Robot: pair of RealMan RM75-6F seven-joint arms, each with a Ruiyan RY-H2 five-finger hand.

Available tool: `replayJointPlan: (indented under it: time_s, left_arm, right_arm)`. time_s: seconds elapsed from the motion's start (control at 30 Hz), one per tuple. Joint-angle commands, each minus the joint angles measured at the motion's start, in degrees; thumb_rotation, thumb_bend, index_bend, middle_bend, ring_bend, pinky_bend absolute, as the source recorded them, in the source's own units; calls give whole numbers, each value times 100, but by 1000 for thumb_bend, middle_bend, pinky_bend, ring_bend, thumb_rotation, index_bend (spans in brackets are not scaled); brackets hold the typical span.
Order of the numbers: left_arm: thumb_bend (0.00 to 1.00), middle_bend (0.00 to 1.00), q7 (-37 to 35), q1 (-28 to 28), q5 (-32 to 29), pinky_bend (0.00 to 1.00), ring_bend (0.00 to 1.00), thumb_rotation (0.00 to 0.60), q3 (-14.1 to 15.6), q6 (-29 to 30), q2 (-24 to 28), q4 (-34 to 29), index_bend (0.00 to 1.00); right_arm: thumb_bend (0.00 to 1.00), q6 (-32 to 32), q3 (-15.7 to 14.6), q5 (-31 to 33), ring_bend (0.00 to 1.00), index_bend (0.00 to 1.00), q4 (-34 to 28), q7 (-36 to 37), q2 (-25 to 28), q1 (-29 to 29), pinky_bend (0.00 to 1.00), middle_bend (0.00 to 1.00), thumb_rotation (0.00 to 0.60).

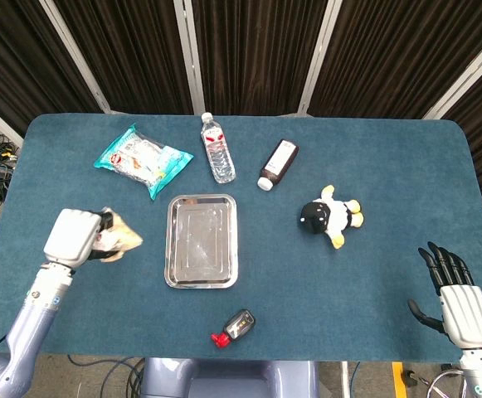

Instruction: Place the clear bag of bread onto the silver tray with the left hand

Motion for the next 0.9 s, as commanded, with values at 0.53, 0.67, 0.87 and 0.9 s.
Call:
replayJointPlan:
  time_s: [0.53, 0.67, 0.87, 0.9]
  left_arm:
    - [55, 1, 2051, -1098, -1378, 220, 2, 600, 21, -319, -1890, 453, 17]
    - [37, 0, 1902, -984, -1206, 168, 0, 600, 73, -59, -1725, 198, 0]
    - [37, 0, 1181, -239, -658, 158, 0, 600, 476, 729, -942, -422, 0]
    - [36, 0, 1028, -87, -532, 146, 0, 600, 584, 865, -802, -447, 0]
  right_arm:
    - [303, 114, 12, -91, 0, 0, 40, 291, 69, -8, 77, 0, 600]
    - [303, 94, -15, -96, 0, 0, 47, 265, 80, -15, 77, 0, 600]
    - [303, -2, -42, -38, 0, 0, 61, 144, 79, -10, 77, 0, 600]
    - [303, -19, -45, -29, 0, 0, 56, 117, 78, -7, 76, 0, 600]
